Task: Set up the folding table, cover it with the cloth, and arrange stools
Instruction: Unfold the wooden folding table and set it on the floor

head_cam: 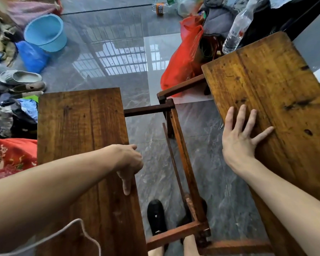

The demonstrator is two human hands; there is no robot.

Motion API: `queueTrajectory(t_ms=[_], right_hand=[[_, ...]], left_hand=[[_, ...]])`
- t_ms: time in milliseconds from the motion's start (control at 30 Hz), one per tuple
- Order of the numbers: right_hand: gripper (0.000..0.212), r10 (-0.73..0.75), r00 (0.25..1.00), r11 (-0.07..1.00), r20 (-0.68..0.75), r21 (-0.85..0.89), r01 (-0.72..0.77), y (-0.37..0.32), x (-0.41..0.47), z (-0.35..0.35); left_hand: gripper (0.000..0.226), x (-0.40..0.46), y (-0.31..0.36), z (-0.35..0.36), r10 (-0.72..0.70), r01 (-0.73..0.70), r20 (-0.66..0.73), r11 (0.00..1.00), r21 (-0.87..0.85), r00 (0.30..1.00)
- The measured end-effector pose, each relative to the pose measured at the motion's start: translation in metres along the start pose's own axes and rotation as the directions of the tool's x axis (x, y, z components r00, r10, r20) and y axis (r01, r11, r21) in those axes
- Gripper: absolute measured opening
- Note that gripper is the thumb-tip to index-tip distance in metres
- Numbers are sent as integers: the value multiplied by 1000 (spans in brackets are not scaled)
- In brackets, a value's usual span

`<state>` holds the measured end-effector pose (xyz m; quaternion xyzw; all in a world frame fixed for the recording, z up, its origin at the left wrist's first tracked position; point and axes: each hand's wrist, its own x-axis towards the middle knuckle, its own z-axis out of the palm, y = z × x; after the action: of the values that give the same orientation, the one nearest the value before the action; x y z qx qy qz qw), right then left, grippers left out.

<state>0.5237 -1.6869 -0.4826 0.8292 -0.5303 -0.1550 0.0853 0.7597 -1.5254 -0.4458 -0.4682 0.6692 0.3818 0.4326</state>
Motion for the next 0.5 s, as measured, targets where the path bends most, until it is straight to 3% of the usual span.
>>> queueTrajectory(t_ms=[200,367,500], right_hand=[[79,-17,999,999,-41,44,19,-9,-9,-9],[72,-32,994,996,-101,76,40,-12,-16,-19],[70,-33,997,996,-68,82,38,-13,-18,-23]], left_hand=[[53,-13,-2,1,6,-6,6,999,-40,1000],[77,-21,3,-5,-50,50,5,990,-128,999],[74,-25,6,-10,-30,29,-2,990,-141,1000]])
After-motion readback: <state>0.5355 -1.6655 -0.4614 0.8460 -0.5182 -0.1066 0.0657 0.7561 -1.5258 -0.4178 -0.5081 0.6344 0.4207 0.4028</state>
